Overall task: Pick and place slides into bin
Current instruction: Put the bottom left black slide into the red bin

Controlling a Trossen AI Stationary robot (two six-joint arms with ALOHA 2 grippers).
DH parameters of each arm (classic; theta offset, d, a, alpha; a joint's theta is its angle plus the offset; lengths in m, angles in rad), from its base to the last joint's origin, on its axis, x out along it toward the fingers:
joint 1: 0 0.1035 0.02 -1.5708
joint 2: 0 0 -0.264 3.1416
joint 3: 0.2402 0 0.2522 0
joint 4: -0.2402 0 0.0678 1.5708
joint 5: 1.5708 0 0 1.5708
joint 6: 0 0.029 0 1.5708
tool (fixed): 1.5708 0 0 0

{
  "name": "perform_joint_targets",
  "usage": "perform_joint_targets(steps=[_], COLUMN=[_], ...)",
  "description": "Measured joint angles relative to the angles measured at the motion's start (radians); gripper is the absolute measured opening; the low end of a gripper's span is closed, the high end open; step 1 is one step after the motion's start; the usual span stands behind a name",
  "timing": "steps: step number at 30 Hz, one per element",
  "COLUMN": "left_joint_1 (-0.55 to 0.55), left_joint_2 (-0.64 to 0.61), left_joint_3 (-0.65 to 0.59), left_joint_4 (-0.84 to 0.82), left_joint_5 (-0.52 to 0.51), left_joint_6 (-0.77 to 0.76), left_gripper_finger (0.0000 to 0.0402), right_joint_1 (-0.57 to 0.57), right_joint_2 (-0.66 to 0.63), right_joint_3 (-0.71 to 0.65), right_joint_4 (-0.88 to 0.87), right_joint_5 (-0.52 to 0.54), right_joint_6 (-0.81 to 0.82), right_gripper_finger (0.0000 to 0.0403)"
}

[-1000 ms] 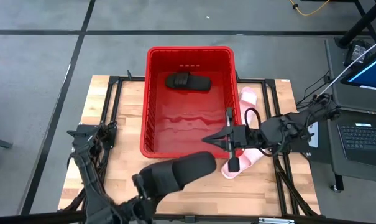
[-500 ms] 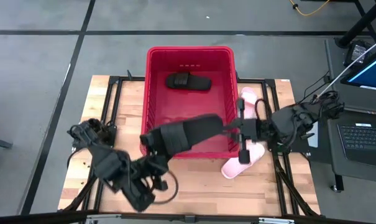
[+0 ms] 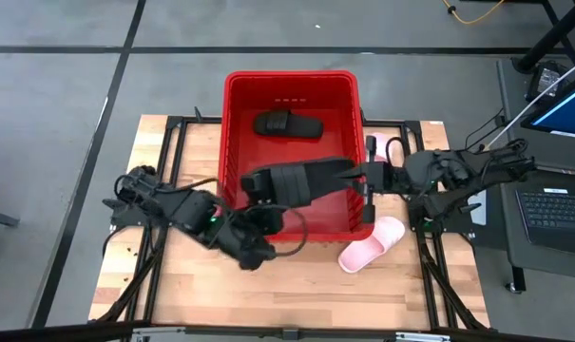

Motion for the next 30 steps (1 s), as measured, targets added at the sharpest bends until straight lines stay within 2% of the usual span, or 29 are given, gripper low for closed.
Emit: perform_joint_targets(steps=[3, 7, 13, 17, 22, 26, 30], left_joint_1=[0.042, 0.079, 0.115, 0.135, 0.172, 0.211, 0.258], left_joint_2=[-0.003, -0.003, 0.009, -0.006, -0.045, -0.155, -0.295], left_joint_3=[0.000, 0.001, -0.009, -0.114, -0.248, -0.357, -0.534], left_joint_4=[0.051, 0.111, 0.127, 0.230, 0.253, 0.371, 0.581], left_joint_5=[0.038, 0.055, 0.141, 0.166, 0.196, 0.226, 0.322], left_joint_6=[0.036, 0.091, 0.105, 0.147, 0.148, 0.177, 0.283], left_gripper_finger=[0.0003, 0.0003, 0.0003, 0.0003, 0.0003, 0.0003, 0.0003], right_joint_1=[-0.019, -0.024, -0.024, -0.024, -0.024, -0.024, -0.025], right_joint_2=[-0.071, -0.164, -0.276, -0.316, -0.323, -0.324, -0.324], right_joint_3=[-0.106, -0.227, -0.354, -0.413, -0.431, -0.430, -0.430], right_joint_4=[0.090, 0.165, 0.215, 0.254, 0.277, 0.282, 0.283], right_joint_5=[-0.055, -0.057, -0.058, -0.058, -0.058, -0.058, -0.057], right_joint_6=[0.001, 0.004, 0.053, 0.070, 0.035, 0.016, -0.030], right_gripper_finger=[0.0002, 0.0001, 0.0001, 0.0001, 0.0002, 0.0003, 0.0004])
